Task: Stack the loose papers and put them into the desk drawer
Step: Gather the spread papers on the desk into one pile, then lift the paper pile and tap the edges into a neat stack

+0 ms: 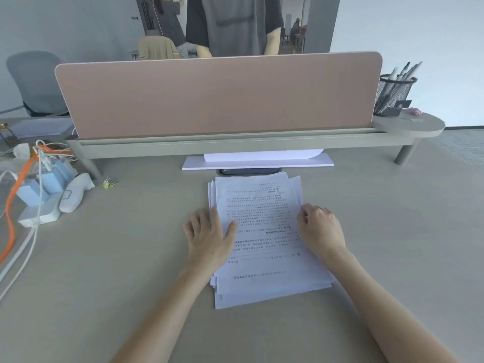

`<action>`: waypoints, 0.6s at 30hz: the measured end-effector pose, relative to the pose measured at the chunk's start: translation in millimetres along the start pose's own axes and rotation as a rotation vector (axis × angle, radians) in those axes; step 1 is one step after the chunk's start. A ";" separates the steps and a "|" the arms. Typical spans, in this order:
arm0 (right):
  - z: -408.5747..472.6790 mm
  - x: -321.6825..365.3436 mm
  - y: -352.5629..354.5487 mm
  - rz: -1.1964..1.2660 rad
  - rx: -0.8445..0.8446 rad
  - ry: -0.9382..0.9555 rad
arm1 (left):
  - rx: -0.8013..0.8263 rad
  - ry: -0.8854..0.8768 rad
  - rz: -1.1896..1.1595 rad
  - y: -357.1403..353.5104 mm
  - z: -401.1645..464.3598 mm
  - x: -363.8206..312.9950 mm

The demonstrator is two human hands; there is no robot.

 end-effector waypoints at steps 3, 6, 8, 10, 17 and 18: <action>-5.5 7.3 -1.6 0.047 0.021 0.002 | -0.025 -0.020 -0.200 5.2 -5.7 -5.6; -7.6 3.4 -2.5 0.159 0.043 -0.044 | 0.044 0.055 -0.580 17.7 -7.5 -5.5; -6.5 0.5 -1.1 0.221 0.057 -0.087 | 0.051 0.151 -0.851 26.9 -10.2 -5.4; -5.7 -1.5 2.0 0.271 0.073 -0.127 | 0.042 0.287 -1.038 32.0 -9.0 1.7; -16.1 -1.4 7.1 0.345 0.120 -0.155 | 0.333 0.295 -1.028 33.2 -10.1 -2.6; -17.7 -0.9 5.6 0.330 0.125 -0.154 | 0.344 0.245 -0.989 33.5 -11.1 -5.6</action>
Point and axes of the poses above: each hand's wrist, its own z-axis towards the middle knuckle, its own y-axis out of the back of the hand, x = y × z, the point moved 6 cm from there along z, towards the middle knuckle, and after that the axes turned 1 degree about -z, right-handed, at the moved point
